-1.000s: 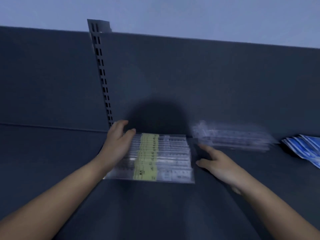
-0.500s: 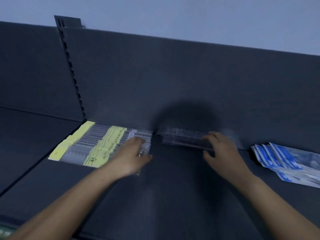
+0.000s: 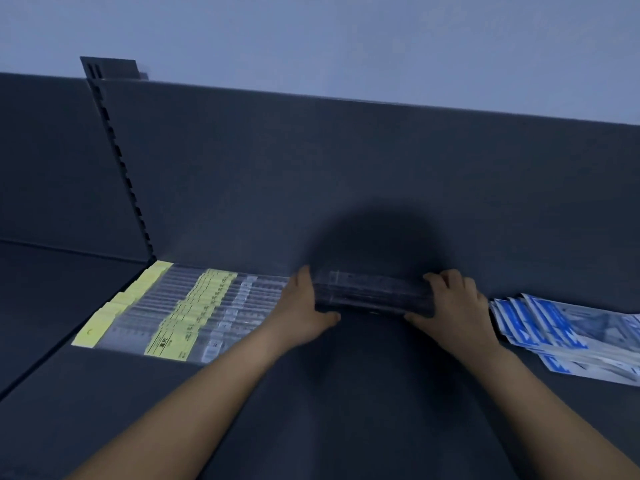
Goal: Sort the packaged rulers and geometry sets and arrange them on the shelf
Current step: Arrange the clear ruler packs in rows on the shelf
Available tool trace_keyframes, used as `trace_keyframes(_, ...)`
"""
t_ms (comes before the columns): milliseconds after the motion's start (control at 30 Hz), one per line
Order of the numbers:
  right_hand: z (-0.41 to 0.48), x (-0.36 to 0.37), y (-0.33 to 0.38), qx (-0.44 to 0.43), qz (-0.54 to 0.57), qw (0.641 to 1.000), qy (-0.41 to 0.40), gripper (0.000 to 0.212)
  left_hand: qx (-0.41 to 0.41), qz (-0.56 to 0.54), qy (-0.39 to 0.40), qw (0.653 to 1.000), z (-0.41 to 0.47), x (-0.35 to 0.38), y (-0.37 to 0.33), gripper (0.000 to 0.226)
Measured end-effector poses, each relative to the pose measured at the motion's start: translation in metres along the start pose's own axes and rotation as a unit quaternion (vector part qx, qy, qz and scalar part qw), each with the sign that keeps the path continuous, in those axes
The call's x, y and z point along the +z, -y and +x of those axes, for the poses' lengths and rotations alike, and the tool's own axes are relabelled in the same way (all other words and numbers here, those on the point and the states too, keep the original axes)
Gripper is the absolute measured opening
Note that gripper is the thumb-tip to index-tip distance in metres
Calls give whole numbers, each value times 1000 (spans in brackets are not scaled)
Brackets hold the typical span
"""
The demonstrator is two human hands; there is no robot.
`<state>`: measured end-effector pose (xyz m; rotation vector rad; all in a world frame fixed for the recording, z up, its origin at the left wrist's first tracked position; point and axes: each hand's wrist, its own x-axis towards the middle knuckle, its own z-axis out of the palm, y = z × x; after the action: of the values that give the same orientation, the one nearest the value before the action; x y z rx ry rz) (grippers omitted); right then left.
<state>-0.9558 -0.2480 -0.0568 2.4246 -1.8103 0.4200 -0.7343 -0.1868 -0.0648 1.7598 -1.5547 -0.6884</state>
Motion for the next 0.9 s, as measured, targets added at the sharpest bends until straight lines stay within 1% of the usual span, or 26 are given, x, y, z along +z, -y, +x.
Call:
trace_keyframes(33, -2, -1, -2, 11, -4, 1000, 19, 75, -23, -51, 7, 998, 5, -1, 2, 81)
trace_keyframes(100, -4, -1, -3, 22, 11, 999, 43, 75, -59, -112, 17, 992, 10, 1, 5, 78)
trace_keyframes(167, -5, 0, -2, 24, 46, 998, 46, 72, -81, -162, 14, 983, 14, 2, 4, 76)
trace_keyframes(233, -4, -1, -2, 32, 98, 994, 44, 69, -109, -219, -6, 970, 22, 0, 2, 73)
trace_keyframes(333, 0, -5, -6, 65, 209, 975, 48, 72, -151, -244, -29, 957, 34, -1, 2, 74)
trace_keyframes(400, 3, -5, -13, 82, 261, 961, 44, 75, -167, -247, -33, 954, 38, 3, 4, 71)
trace_keyframes(567, 6, 0, -25, 109, 324, 938, 56, 73, -186, -253, -43, 948, 46, 11, 2, 60)
trace_keyframes(633, 9, 1, -26, 110, 343, 931, 61, 68, -191, -254, -50, 947, 46, 12, 0, 59)
trace_keyframes(700, 12, 1, -27, 94, 324, 940, 55, 62, -184, -249, -54, 949, 45, 15, -1, 56)
trace_keyframes(767, 14, 2, -27, 57, 240, 968, 49, 59, -162, -234, -53, 957, 41, 16, -7, 51)
trace_keyframes(800, 15, 4, -27, 35, 190, 980, 46, 59, -147, -208, -58, 965, 40, 16, -8, 52)
trace_keyframes(867, 17, 5, -26, -3, 116, 993, 39, 59, -110, -97, -58, 987, 38, 18, -8, 64)
trace_keyframes(900, 18, 5, -26, -18, 94, 995, 37, 57, -92, -6, -52, 994, 34, 19, -11, 72)
